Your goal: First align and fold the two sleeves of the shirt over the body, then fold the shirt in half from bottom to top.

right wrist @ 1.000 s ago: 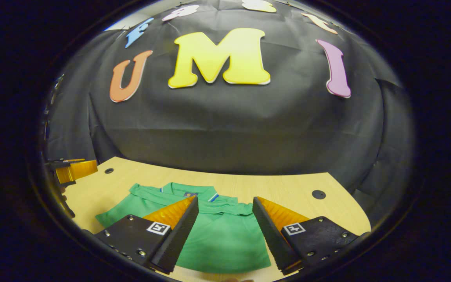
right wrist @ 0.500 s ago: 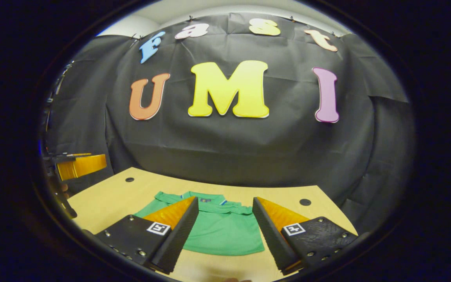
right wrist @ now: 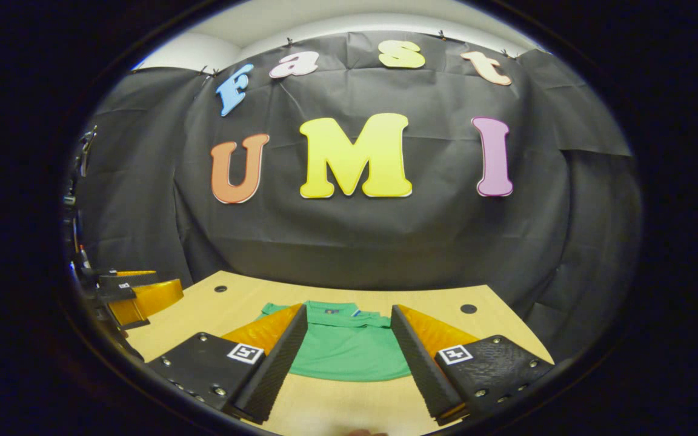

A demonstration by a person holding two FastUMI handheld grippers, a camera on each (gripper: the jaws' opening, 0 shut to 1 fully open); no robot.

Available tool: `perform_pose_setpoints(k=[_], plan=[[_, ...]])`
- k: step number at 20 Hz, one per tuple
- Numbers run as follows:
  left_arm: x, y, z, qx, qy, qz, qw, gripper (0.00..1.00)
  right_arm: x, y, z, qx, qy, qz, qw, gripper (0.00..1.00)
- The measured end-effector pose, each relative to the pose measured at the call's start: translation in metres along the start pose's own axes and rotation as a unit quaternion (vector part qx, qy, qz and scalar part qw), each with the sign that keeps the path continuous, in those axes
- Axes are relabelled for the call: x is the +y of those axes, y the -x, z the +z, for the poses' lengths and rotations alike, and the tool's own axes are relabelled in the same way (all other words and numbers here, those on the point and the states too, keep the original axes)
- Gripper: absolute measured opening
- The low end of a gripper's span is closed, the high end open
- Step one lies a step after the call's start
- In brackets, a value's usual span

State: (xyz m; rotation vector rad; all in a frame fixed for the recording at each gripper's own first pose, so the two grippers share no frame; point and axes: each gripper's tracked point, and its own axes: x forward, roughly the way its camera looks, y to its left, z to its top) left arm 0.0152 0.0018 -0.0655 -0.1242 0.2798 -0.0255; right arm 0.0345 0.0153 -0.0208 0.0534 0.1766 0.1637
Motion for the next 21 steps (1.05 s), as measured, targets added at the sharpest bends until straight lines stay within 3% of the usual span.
perform_pose_setpoints(k=[4,21], plan=[[-0.001,0.012,0.009,-0.023,0.0,0.005,1.0,0.98,0.006,0.008,-0.004,-0.008,-0.003,0.001,1.0,0.89],[0.011,0.009,0.007,-0.019,-0.008,0.009,1.0,0.98,0.02,0.001,-0.001,-0.01,0.012,0.009,1.0,0.89]])
